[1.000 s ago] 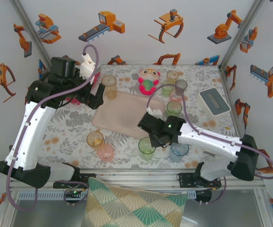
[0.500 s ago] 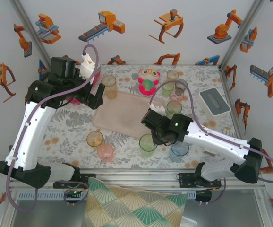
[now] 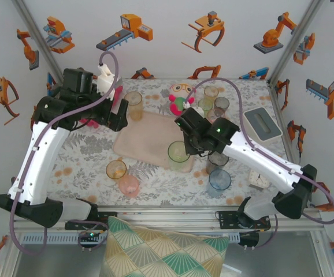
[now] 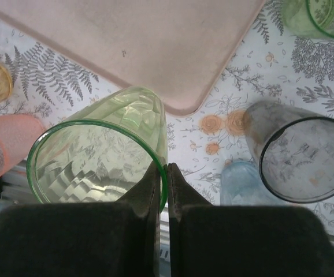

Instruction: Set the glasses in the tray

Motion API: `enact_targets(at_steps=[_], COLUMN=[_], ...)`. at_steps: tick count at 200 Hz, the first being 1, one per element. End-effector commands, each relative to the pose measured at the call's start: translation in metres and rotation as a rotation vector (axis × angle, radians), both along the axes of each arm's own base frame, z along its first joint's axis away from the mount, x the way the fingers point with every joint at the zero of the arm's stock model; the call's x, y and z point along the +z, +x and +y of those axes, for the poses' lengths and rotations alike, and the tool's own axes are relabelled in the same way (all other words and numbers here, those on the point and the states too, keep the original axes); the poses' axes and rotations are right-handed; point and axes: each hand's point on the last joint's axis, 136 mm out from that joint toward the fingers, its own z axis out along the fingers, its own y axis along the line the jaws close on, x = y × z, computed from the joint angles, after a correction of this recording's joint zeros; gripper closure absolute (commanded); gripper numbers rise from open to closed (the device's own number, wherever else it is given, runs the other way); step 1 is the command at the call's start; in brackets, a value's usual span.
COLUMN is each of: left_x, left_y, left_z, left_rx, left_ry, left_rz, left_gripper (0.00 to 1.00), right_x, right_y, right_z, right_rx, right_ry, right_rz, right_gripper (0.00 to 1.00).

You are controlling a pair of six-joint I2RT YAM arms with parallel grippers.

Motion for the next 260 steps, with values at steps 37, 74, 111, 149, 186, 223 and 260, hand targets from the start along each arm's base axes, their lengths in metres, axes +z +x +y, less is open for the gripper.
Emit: enact_targets(at_steps=[37, 74, 111, 149, 186, 223, 260], left_x=[-0.002, -0.008, -0.014, -0.026, -0.048, -0.052, -0.058], left_y=[0.0, 0.004, 0.008, 0.014, 0.017, 0.016, 0.012], left_z=[-0.02, -0.023, -0.021, -0.02, -0.022, -0.026, -0.035], left_rx=[-0.048, -0.04, -0.009, 0.055, 0.095, 0.073, 0.036], left_ry=[-0.099, -0.112, -0.121, -0.145, -0.139, -0.14, -0.148], left_rz=[0.067, 0.089, 0.099, 0.125, 0.18, 0.18, 0.217], left_gripper=[0.03, 0.03, 0.03, 0.03, 0.03, 0.03, 0.03], right_x=[-0.002, -0.011, -0.023, -0.037, -0.046, -0.053, -0.06], right_y=[0.046, 0.064, 0.076, 0.083, 0.087, 0.091, 0.093], right_z=[0.028, 0.046, 0.063, 0.071, 0.071, 0.07, 0.07], right_rx=[0.036, 0.072, 0.094, 0.103, 0.101, 0.094, 0.092], right_ry=[0.014, -0.004, 0.009, 0.009, 0.004, 0.007, 0.01], right_rz=[-0.03, -0.015, 0.008, 0.027, 0.033, 0.023, 0.037], right_gripper=[0.92, 0.93, 0.93, 0.93, 0.92, 0.92, 0.91])
